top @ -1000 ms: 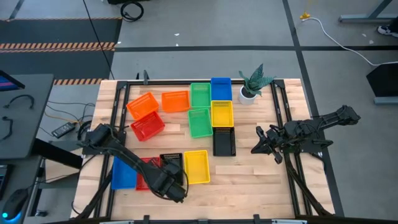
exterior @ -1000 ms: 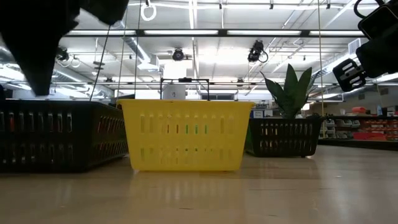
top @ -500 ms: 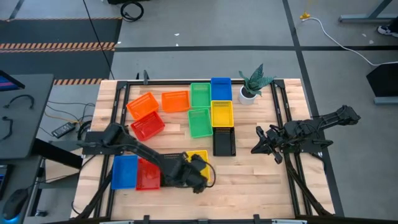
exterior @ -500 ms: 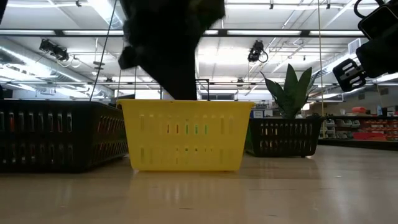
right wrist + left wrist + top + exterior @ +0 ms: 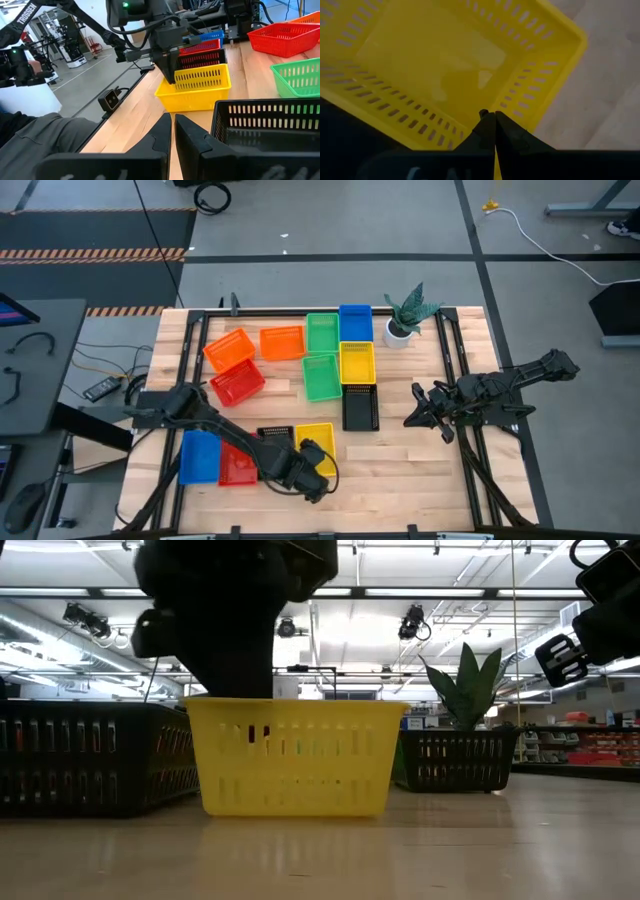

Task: Stack baskets by color
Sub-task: Adjust the colored bins, then move the right black bin to the middle right of the table

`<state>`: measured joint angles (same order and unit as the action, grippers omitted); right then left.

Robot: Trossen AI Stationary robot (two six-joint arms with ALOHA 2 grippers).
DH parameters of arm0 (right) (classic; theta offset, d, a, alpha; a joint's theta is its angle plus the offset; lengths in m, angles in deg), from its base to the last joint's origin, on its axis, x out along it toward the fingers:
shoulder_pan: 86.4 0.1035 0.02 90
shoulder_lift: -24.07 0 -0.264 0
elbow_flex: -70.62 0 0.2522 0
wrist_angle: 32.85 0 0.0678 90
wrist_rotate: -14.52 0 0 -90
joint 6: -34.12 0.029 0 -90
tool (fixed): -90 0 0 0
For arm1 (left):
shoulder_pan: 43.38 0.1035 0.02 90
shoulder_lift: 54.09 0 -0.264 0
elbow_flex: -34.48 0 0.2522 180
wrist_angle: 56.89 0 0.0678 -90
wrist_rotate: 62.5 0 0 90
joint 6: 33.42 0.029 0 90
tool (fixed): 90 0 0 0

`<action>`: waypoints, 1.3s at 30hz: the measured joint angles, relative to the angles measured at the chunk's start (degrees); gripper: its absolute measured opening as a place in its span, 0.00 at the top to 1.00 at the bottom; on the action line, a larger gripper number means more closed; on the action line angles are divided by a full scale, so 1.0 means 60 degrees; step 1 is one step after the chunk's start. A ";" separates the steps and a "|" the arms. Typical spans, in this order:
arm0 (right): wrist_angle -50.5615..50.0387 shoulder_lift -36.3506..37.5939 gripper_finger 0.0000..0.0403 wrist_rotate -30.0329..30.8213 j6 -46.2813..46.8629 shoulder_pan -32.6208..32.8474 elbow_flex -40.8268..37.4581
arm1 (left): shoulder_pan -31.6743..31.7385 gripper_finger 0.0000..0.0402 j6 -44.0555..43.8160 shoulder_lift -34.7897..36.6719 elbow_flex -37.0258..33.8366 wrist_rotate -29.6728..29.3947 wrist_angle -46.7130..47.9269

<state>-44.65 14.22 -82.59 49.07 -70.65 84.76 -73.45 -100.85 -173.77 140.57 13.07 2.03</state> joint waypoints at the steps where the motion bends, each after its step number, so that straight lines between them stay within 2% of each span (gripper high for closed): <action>1: 0.0001 0.0000 0.93 0.0003 -0.0002 -0.0003 0.0000 | -0.0036 0.99 -0.0125 0.0000 0.0000 -0.0034 -0.0004; 12: 0.0002 0.0000 0.93 -0.0001 0.0005 0.0000 0.0000 | -0.0113 0.99 -0.0482 0.0010 0.0016 -0.0081 0.0365; 17: 0.0000 0.0000 0.93 0.0003 -0.0010 0.0000 0.0000 | -0.0113 0.99 -0.0416 0.0031 0.1226 -0.0162 0.1931; 20: 0.0000 -0.0002 0.93 0.0003 -0.0015 -0.0001 0.0000 | -0.0116 0.99 -0.0397 0.0033 0.2181 -0.0988 0.3108; 24: 0.0000 -0.0002 0.93 0.0003 -0.0020 0.0000 0.0000 | -0.0061 0.99 -0.0140 0.0055 0.2846 -0.3053 0.3553; 26: 0.0000 -0.0004 0.93 0.0003 -0.0020 0.0000 0.0000 | 0.0125 0.98 0.0364 0.0051 0.2841 -0.3525 0.3306; 30: 0.0000 0.0000 0.93 0.0003 -0.0020 0.0000 0.0000 | 0.0813 0.96 0.2114 0.0033 0.2208 -0.3428 0.1561; 36: 0.0002 0.0000 0.93 0.0001 0.0069 0.0000 0.0000 | 0.2325 0.96 0.4298 -0.0004 0.1339 -0.2341 -0.1053; 39: 0.0000 -0.0004 0.93 -0.0001 0.0202 0.0000 0.0000 | 0.3014 0.97 0.4641 -0.0011 0.1052 -0.1673 -0.1598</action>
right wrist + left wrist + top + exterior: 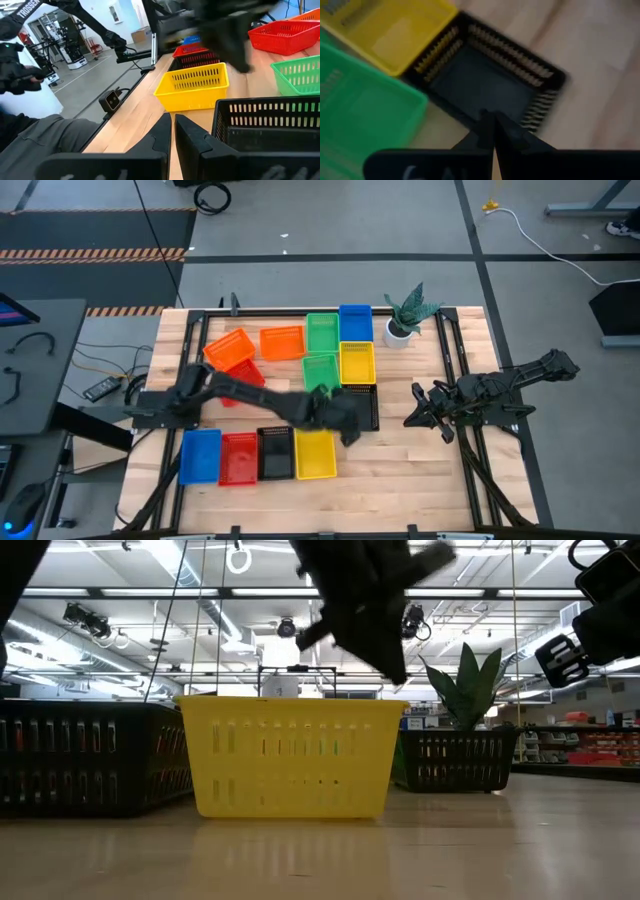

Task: Stack baskets by color
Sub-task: Move the right black bin to the middle right of the table

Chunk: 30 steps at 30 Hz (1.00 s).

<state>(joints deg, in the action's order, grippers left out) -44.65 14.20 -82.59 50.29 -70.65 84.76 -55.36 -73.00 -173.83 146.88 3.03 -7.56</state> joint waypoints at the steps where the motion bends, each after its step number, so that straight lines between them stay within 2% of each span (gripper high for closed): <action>1: 0.0000 0.0000 0.93 0.0000 0.0025 0.0000 0.0000 | 0.0183 0.98 -0.0022 -0.0004 -0.0010 0.0255 0.0124; 4: 0.0000 0.0003 0.93 0.0000 0.0025 0.0000 -0.0003 | 0.0561 0.98 -0.0285 -0.0006 -0.0006 0.1040 0.0698; 11: -0.0002 0.0002 0.93 0.0004 -0.0209 0.0000 0.0000 | 0.0761 0.98 -0.0002 -0.0716 0.0005 0.1718 0.0780; 17: -0.0015 -0.0073 0.93 0.0015 -0.0270 0.0000 0.0000 | 0.0749 0.98 0.0057 -0.1155 -0.0013 0.1347 0.0745; 21: -0.0008 -0.0123 0.93 0.0036 -0.0326 0.0000 0.0000 | 0.0802 0.98 0.0756 -0.1221 -0.0011 0.1204 -0.0498; 28: -0.0012 -0.0168 0.93 0.0032 -0.0363 0.0000 0.0000 | 0.1104 0.98 0.2170 -0.1855 0.0001 0.1242 -0.3774; 30: -0.0003 -0.0183 0.93 0.0025 -0.0301 0.0000 0.0000 | 0.1218 0.98 0.2214 -0.2009 -0.0013 0.1228 -0.4059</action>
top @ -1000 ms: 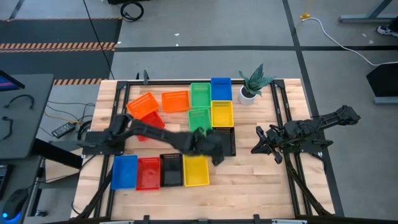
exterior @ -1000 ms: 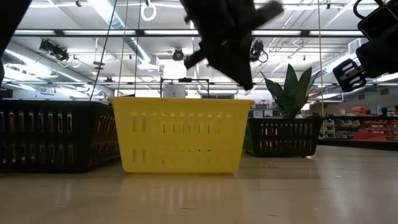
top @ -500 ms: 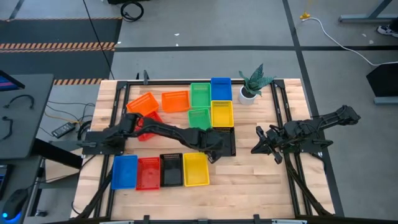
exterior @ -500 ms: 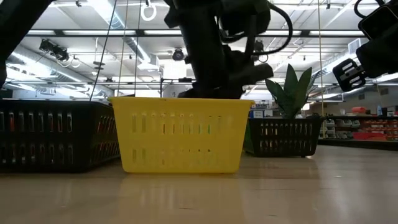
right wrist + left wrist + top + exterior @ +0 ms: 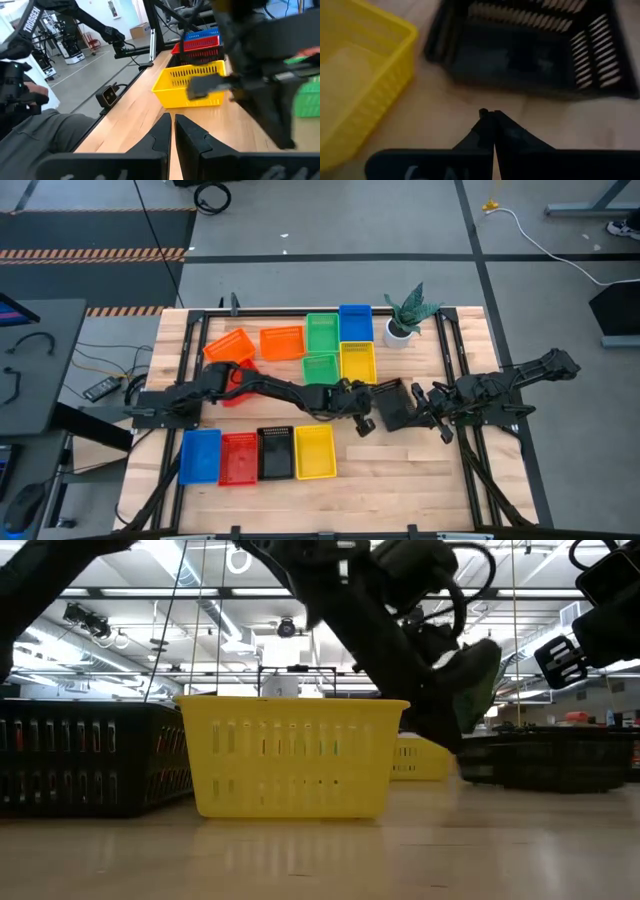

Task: Stack baskets by color
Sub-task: Move the right black bin to the middle right of the table, then move the bottom green bin to the bottom middle of the table

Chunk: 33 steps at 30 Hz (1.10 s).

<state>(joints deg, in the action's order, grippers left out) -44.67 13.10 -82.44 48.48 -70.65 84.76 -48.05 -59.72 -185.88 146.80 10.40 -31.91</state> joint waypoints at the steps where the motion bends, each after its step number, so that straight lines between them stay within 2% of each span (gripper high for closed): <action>1: 0.0006 -0.0029 0.93 -0.0007 0.0028 0.0000 0.0000 | 0.0045 0.98 0.0003 -0.0021 0.0000 0.0003 -0.0147; 6: 0.0010 -0.0146 0.93 -0.0024 0.0111 0.0000 -0.0002 | -0.0029 0.98 0.0196 0.0339 0.0031 -0.0194 0.0431; 8: -0.0009 -0.0208 0.93 -0.0022 0.0111 0.0004 -0.0003 | -0.0232 0.98 0.0380 0.0655 0.0335 -0.0311 0.1245; 11: 0.0005 -0.0281 0.93 -0.0025 0.0115 0.0007 0.0000 | -0.0568 0.98 0.0487 0.0975 0.1049 -0.0881 0.3507; 14: 0.0007 -0.0323 0.93 -0.0013 0.0115 0.0007 0.0000 | -0.0794 0.98 -0.0082 0.1054 0.1551 -0.1852 0.6171; 17: 0.0046 -0.0379 0.93 0.0015 0.0111 0.0011 0.0000 | -0.0603 0.93 -0.0518 0.1072 0.1701 -0.1750 0.7369; 22: -0.0021 -0.0451 0.93 0.0051 0.0115 0.0011 -0.0002 | -0.0118 0.74 0.0463 0.1013 0.1149 -0.0857 0.6766; 28: -0.0008 -0.0451 0.93 0.0051 0.0115 0.0011 -0.0001 | 0.0222 0.49 0.1394 0.1010 0.0995 -0.0359 0.6598; 31: -0.0012 -0.0451 0.93 0.0051 0.0115 0.0011 0.0000 | 0.0250 0.46 0.1944 0.1010 0.0998 -0.0176 0.6568; 33: -0.0012 -0.0451 0.93 0.0051 0.0115 0.0011 0.0000 | 0.0234 0.48 0.2011 0.1010 0.0998 -0.0172 0.6636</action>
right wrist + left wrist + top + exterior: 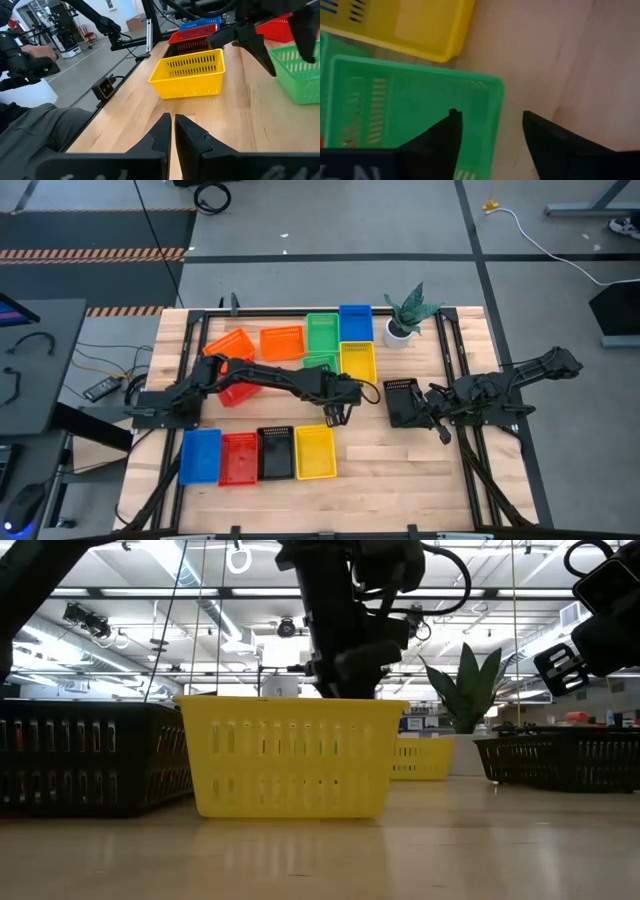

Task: Stack baskets by color
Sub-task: Move the bottom green bin to the bottom middle of the table

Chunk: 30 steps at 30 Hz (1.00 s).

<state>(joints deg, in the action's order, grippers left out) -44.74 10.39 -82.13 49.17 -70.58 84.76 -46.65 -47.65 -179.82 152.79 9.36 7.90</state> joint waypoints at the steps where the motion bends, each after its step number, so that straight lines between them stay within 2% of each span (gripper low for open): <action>1: 0.0000 0.0000 0.93 0.0000 0.0000 0.0000 -0.0003 | -0.0004 0.50 0.0003 0.0000 0.0000 -0.0002 0.0032; 16: -0.0023 -0.0082 0.93 0.0031 0.0000 0.0000 -0.0002 | -0.0053 0.96 0.0203 -0.0455 0.0111 0.0164 0.0125; 19: -0.0028 -0.0124 0.93 0.0033 0.0000 -0.0003 -0.0003 | -0.0261 0.97 0.0208 -0.0419 0.0624 0.0042 0.0349; 24: -0.0016 -0.0135 0.93 0.0033 0.0000 -0.0004 0.0000 | -0.0853 0.97 -0.0103 -0.0386 0.2256 0.0030 0.0776; 27: -0.0018 -0.0171 0.93 0.0033 0.0000 0.0000 0.0000 | -0.1252 0.97 -0.0586 -0.0382 0.3077 0.0009 0.0331; 30: -0.0015 -0.0168 0.93 0.0033 0.0000 0.0000 0.0000 | -0.1690 0.97 -0.1054 -0.0340 0.3348 -0.0044 -0.0759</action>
<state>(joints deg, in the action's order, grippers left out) -44.83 9.39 -81.94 49.17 -70.58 84.76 -56.79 -53.97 -181.86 172.88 9.10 3.35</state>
